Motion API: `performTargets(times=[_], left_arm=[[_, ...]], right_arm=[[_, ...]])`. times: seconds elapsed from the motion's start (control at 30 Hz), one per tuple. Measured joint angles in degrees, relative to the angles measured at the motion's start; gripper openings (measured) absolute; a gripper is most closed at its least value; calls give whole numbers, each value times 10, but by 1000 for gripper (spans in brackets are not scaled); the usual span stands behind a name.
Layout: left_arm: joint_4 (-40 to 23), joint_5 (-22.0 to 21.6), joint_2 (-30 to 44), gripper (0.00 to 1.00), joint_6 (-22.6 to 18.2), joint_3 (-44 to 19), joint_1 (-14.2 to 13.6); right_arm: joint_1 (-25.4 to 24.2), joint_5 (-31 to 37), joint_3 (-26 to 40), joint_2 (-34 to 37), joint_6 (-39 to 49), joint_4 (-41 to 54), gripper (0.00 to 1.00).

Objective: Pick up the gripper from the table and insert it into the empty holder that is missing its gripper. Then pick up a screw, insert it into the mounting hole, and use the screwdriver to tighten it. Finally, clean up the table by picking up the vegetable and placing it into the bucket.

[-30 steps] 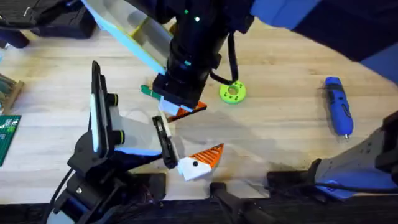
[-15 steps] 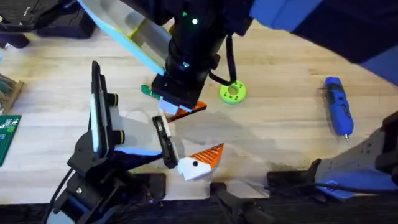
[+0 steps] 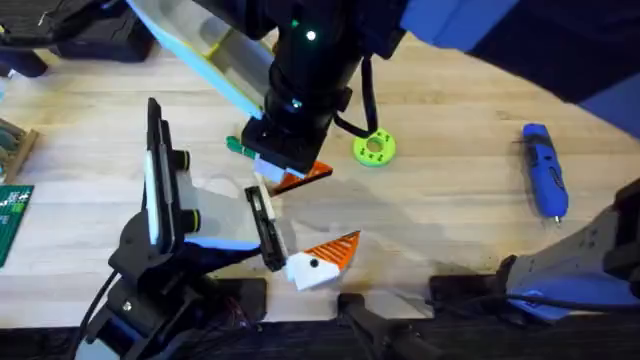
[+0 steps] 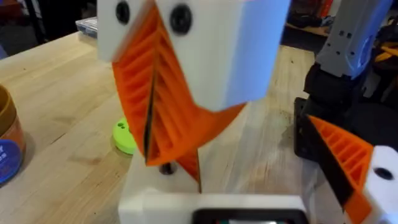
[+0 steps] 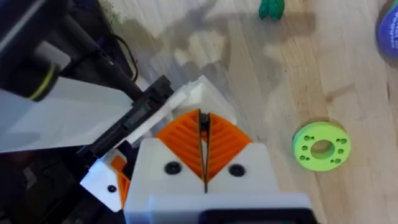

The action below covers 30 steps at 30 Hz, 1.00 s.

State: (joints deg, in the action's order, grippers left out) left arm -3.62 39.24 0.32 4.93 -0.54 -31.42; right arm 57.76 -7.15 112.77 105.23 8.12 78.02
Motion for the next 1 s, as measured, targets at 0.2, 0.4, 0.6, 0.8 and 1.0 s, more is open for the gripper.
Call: performTargets(times=[0.2,0.4,0.6,0.8,1.0], left_arm=[[0,0,0,985,0,0,0],[0,0,0,985,1,0,0],[0,5,0,985,1,0,-1],[0,13,0,985,3,0,-2],[0,15,0,985,2,0,-2]], right_arm=[[2,-2,0,0,0,0,8],[2,-2,0,3,0,-3,8],[2,-2,0,9,0,-9,8],[2,-2,1,10,0,5,8],[2,-2,3,11,0,29,8]])
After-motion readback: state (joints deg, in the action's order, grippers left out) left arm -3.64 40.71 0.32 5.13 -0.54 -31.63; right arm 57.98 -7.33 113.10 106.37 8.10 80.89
